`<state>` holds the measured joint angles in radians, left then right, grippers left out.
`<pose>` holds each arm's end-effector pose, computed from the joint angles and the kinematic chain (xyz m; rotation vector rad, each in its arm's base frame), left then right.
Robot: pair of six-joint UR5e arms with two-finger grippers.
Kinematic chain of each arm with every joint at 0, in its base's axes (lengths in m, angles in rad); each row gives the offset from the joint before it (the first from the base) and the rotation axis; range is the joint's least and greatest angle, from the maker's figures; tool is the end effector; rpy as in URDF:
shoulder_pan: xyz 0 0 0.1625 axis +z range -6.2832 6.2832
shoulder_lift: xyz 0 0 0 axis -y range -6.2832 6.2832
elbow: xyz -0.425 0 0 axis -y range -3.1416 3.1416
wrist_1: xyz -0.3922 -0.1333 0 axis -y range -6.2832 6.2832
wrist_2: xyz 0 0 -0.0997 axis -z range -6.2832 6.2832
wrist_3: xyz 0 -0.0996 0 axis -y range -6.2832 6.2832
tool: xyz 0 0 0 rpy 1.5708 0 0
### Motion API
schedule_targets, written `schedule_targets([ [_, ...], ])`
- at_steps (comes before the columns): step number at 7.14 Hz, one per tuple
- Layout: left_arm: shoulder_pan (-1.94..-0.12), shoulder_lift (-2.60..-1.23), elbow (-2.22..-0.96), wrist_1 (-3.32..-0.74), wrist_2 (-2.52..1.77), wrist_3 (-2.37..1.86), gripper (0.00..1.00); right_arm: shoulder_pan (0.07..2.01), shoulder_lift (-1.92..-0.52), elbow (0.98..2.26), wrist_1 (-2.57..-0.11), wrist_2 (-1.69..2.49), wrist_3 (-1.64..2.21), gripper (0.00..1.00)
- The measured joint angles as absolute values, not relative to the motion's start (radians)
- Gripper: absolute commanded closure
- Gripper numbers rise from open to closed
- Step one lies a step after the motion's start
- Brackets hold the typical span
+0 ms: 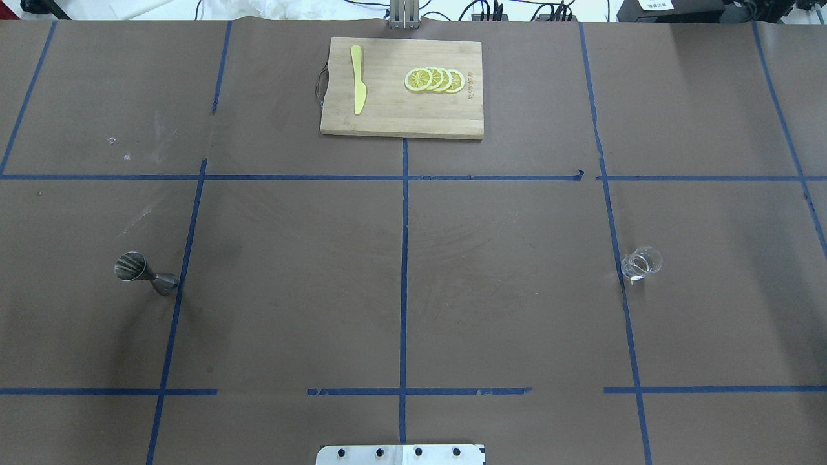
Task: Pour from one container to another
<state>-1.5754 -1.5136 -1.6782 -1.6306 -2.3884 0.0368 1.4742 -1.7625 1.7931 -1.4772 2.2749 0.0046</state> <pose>-0.0628 -0.4737 0.6239 0.1207 0.8146 0.0753 0.0281 -0.4241 0.6307 0.0834 -0.7088 -0.1318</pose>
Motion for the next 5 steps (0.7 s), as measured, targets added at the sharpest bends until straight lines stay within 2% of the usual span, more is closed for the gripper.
schedule_targets([
  [5, -1.570, -1.526, -1.672, -1.673, -2.389, 0.034, 0.00, 1.467, -1.756, 1.800, -1.477, 2.275, 0.011, 0.00],
])
